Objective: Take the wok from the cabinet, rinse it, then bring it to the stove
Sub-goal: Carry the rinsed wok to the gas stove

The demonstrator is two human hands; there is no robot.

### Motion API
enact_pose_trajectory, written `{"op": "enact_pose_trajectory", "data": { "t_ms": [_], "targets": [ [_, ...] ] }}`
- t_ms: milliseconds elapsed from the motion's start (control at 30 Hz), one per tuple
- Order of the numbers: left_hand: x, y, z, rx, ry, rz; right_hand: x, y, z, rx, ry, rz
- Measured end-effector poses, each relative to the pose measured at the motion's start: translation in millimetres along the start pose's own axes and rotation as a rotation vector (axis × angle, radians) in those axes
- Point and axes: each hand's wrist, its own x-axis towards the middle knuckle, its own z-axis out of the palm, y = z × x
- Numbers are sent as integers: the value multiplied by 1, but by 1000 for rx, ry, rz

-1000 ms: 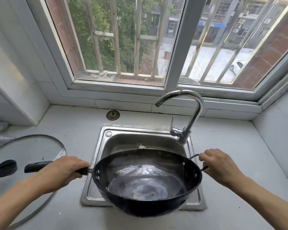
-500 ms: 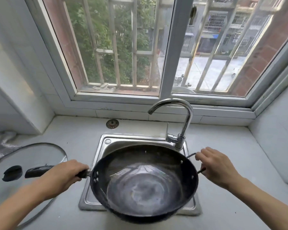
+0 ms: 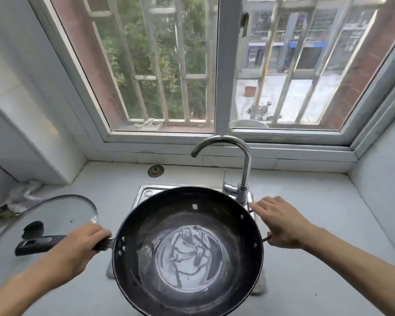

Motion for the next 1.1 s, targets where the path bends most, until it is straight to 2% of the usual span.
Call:
{"op": "enact_pose_trajectory", "data": {
  "t_ms": [133, 300, 667, 833, 933, 1100],
  "targets": [
    [-2, 5, -3, 13, 28, 29, -9, -12, 2, 34, -70, -10],
    [-5, 1, -8, -60, 69, 6, -28, -36, -11, 74, -92, 116],
    [20, -33, -20, -138, 105, 340, -112, -144, -53, 9, -158, 418],
    [43, 5, -16, -228, 88, 500, -188, -188, -73, 23, -204, 634],
    [58, 45, -11, -255, 116, 654, -243, -211, -82, 22, -220, 762],
    [68, 132, -15, -239, 60, 833, -345, -262, -87, 38, -214, 965]
  ]
}}
